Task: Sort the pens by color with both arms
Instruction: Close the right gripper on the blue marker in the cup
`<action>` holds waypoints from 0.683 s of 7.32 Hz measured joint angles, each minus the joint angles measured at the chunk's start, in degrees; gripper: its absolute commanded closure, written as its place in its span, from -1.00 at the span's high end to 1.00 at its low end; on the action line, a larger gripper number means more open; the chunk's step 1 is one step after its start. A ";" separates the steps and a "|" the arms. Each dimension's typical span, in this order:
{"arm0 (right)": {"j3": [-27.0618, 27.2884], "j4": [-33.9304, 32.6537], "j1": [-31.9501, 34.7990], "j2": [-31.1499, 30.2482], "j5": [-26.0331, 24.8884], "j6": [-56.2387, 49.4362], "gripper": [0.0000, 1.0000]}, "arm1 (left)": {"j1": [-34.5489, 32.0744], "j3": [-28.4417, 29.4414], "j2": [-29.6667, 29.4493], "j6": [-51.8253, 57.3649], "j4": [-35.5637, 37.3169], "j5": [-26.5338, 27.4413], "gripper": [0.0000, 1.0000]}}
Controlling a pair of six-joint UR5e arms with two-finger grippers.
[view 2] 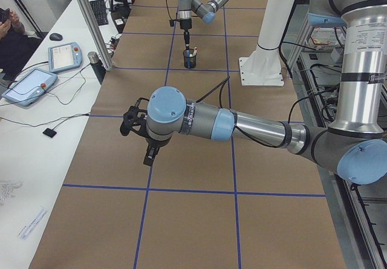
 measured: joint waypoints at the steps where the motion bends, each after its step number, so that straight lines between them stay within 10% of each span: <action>1: -0.12 0.09 -0.17 -0.07 0.00 -0.02 -0.10 | 0.00 0.00 0.00 0.00 0.00 0.00 1.00; 5: 0.05 0.25 -0.27 0.00 0.08 0.01 -0.03 | 0.03 0.04 0.00 0.00 0.00 0.00 1.00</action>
